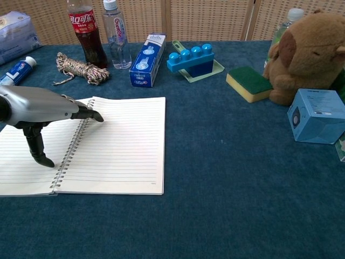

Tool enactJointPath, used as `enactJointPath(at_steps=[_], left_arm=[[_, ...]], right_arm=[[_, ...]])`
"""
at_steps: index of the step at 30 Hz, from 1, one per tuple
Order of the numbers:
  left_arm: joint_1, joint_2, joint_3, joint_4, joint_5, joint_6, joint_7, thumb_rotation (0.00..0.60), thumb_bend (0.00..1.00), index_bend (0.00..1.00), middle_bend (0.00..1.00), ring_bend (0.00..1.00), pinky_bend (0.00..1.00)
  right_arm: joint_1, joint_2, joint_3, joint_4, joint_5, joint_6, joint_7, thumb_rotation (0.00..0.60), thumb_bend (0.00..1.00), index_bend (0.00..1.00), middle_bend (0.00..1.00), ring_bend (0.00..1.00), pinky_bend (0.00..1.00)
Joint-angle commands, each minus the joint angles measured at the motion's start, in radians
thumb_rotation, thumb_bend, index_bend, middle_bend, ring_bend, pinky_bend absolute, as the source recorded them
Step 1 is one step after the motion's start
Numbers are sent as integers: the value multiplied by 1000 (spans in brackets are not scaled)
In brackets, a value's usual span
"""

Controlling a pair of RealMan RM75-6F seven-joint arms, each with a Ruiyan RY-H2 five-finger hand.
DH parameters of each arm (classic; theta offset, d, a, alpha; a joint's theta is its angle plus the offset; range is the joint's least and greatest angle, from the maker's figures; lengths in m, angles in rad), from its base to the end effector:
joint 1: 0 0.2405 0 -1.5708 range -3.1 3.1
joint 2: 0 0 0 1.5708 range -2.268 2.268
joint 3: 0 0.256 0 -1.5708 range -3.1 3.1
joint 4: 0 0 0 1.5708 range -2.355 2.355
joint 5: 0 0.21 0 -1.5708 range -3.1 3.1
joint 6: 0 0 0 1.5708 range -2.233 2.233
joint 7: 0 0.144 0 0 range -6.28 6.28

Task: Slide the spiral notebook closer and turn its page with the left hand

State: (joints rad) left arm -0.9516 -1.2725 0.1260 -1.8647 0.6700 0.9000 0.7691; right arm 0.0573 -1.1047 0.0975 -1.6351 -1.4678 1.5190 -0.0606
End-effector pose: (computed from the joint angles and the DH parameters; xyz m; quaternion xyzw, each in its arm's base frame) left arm -0.1705 0.2914 0.0106 -0.8522 -0.3310 -0.1191 0.3874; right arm -0.3107 -0.1817 0.1746 0.5726 -0.3641 0.3854 0.6253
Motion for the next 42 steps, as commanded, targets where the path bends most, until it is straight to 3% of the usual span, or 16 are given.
enactJointPath(at_steps=[1,14,25,42], left_arm=[[11,25,13,-13,14,3,-20,600,0,33,180,0,0],[53,99,77,-48,81,-16,-74,600,0,42,204,0,0],[150,179,138,-73,264,-26,-196,600,0,49,205,0,0],[279,257,191,-57,504,-20,-344,600,0,50,205,0,0]], right_arm=[[-1,0,0,-1,-1,2,-1,597,0,0,0,0,0],[-3,5,2,-6,1,4,8,595,0,0,0,0,0],[-4,7,1,-8,0,5,9,597,0,0,0,0,0],[-4,2,-2,-11,-2,2,-1,597,0,0,0,0,0]])
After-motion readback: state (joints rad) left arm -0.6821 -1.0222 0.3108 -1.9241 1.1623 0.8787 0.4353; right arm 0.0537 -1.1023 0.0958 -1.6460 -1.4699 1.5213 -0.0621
